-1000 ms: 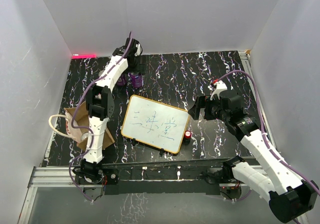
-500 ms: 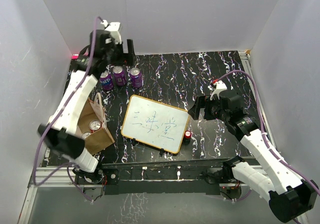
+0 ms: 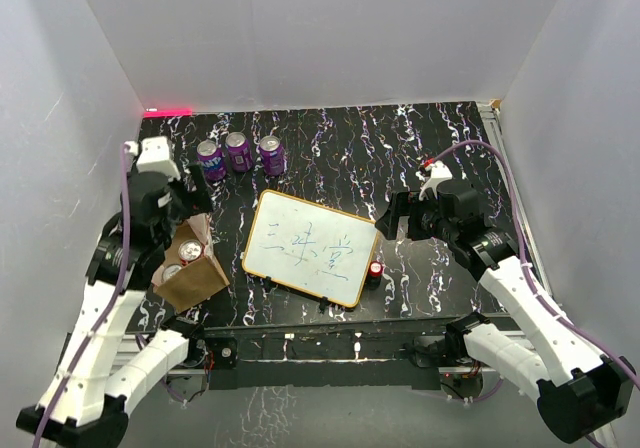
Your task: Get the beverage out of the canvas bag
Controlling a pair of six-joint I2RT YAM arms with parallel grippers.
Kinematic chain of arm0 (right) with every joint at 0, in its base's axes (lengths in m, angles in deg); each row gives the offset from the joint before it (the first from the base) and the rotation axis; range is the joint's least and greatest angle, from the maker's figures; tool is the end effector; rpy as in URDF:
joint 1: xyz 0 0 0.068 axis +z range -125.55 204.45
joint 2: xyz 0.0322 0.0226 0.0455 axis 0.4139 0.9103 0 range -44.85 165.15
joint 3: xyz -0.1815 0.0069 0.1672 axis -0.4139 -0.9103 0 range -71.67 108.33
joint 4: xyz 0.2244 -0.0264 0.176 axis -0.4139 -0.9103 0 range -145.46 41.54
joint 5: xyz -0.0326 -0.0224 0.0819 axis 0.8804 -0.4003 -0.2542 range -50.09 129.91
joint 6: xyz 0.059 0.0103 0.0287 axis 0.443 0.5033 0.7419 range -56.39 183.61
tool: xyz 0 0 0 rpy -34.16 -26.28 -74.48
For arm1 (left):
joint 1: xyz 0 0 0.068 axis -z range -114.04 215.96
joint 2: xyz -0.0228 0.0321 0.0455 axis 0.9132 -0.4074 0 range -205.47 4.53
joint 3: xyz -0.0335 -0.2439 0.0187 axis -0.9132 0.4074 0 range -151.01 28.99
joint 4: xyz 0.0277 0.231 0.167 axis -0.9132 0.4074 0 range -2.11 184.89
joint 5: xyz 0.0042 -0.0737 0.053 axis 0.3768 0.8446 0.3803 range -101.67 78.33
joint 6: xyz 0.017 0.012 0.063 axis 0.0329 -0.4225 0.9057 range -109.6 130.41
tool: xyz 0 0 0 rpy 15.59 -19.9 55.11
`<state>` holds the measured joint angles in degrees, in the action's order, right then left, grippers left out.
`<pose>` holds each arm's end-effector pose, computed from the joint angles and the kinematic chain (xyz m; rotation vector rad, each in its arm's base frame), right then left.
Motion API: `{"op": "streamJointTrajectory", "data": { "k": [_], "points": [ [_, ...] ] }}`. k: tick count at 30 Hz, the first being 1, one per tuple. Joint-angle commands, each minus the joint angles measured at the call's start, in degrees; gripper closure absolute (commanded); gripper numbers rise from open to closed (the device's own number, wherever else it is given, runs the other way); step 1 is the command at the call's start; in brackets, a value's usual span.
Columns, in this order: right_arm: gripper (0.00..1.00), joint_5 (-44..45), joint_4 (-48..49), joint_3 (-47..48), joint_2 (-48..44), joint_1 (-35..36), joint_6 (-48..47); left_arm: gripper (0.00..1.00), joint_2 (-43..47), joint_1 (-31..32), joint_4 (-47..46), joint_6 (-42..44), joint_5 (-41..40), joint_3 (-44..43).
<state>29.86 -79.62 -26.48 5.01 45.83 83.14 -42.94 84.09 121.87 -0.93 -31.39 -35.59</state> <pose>0.2244 0.0978 0.2588 -0.1371 2.2443 0.5864 0.2143 -0.0514 0.3896 -0.1272 1.8431 -0.0377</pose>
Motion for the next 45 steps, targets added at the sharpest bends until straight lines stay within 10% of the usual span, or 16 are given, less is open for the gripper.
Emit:
{"op": "streamJointTrajectory", "data": {
  "k": [1,17,30,38,45],
  "points": [
    [0.02,-0.2,2.4,0.7,0.4,0.4,-0.4,0.14,5.2,0.0,1.2,-5.3,-9.9,4.3],
    [0.02,-0.1,1.9,0.8,1.3,0.4,-0.5,0.09,3.1,-0.1,14.9,-30.1,-19.7,9.5],
    [0.02,-0.4,2.2,0.7,2.1,0.3,-0.5,0.08,-2.7,-3.1,4.3,-14.5,-25.0,0.5],
    [0.02,-0.1,1.8,0.8,1.7,0.4,-0.6,0.1,-9.6,-21.6,-0.6,-15.3,-2.4,2.1],
    [0.02,0.0,2.0,0.7,2.1,0.4,-0.4,0.12,-6.4,-23.0,5.0,-25.8,2.5,10.3]
  ]
}}
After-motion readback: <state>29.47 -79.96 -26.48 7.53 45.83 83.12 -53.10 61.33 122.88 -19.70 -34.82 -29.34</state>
